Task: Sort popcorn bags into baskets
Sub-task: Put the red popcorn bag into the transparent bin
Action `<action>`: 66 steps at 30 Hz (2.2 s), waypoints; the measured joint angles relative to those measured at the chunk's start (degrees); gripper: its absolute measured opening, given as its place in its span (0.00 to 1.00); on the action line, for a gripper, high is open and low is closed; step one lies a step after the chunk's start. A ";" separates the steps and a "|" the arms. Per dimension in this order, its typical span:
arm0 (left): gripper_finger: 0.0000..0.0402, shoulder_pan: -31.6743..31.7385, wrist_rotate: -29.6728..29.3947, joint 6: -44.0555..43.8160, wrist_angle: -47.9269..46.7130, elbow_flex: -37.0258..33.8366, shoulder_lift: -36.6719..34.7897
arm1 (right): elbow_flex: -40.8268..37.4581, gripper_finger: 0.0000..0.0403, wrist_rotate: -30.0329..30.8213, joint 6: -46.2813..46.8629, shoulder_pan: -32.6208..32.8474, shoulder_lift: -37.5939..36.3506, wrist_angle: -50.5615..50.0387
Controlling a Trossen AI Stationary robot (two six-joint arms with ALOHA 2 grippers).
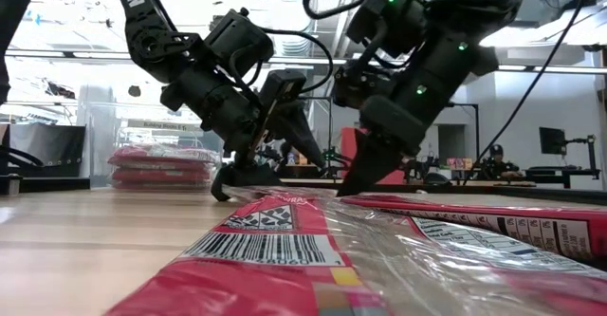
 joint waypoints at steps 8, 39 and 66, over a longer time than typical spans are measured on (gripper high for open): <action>0.55 0.00 -0.14 -0.99 -0.14 -0.02 0.09 | -0.13 0.06 -4.83 -1.15 -3.79 -1.21 0.40; 0.00 0.26 -7.15 -4.36 1.57 -0.39 -11.49 | 0.55 0.07 2.38 -7.45 -3.66 -29.11 -20.18; 0.58 -1.36 -9.74 -2.68 -9.47 -0.43 -8.12 | -4.35 0.06 -1.77 -5.00 0.44 -14.81 -6.51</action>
